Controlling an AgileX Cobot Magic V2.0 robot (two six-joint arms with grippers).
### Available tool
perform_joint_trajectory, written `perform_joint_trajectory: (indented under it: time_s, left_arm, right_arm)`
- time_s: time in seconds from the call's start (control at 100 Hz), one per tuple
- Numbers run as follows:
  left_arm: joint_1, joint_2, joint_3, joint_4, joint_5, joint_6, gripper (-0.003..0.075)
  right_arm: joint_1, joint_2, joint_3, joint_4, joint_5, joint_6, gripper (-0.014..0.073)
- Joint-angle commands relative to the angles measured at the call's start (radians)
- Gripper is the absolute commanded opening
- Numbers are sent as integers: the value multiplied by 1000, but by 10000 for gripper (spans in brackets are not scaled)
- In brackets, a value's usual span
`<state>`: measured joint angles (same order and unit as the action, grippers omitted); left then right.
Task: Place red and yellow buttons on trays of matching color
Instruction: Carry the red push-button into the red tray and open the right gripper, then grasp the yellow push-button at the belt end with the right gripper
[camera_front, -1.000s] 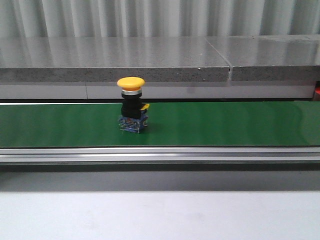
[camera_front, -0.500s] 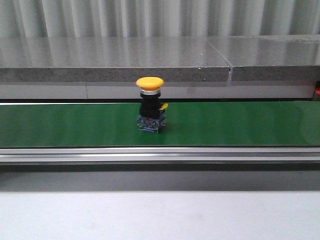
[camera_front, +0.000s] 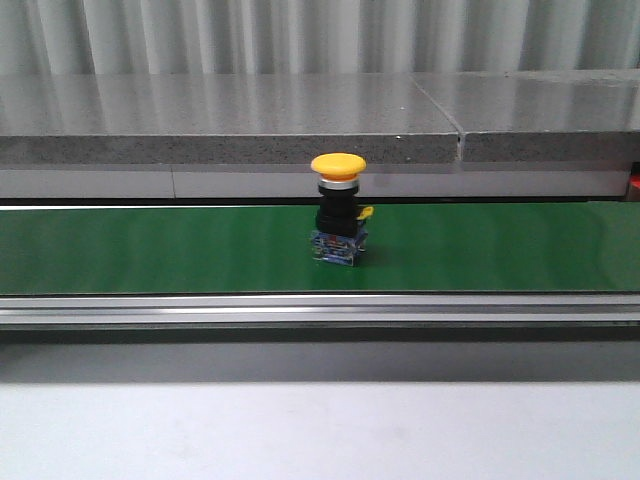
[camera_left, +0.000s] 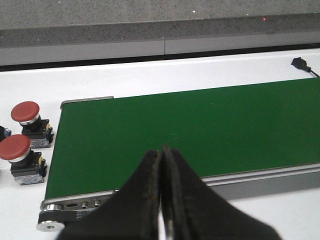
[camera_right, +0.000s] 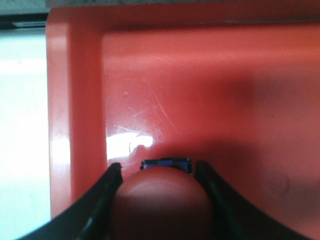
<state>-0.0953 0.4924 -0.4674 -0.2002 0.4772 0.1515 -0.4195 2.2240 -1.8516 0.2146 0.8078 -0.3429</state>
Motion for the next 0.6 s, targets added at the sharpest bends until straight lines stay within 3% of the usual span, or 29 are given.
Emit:
perform_joint_trajectory:
  time_s: [0.0,0.09,0.17,0.59]
  left_arm:
    - [-9,1,-27,-9,-79,-1,-20]
    - [-9,1,-27,-9,-79,-1,-20]
    - [-9,1,-27,-9,-79,-1,-20]
    - [-9,1,-27,-11,-79,-1,-20]
  right_arm:
    - [-4,-69,-33,15,-27,-3,388]
    - [-4,-78,-33,15,-29,-3,568]
    - [-4,-90,-33,15,-29,-3,645]
    - [10,-292,-28,15,42,-5,642]
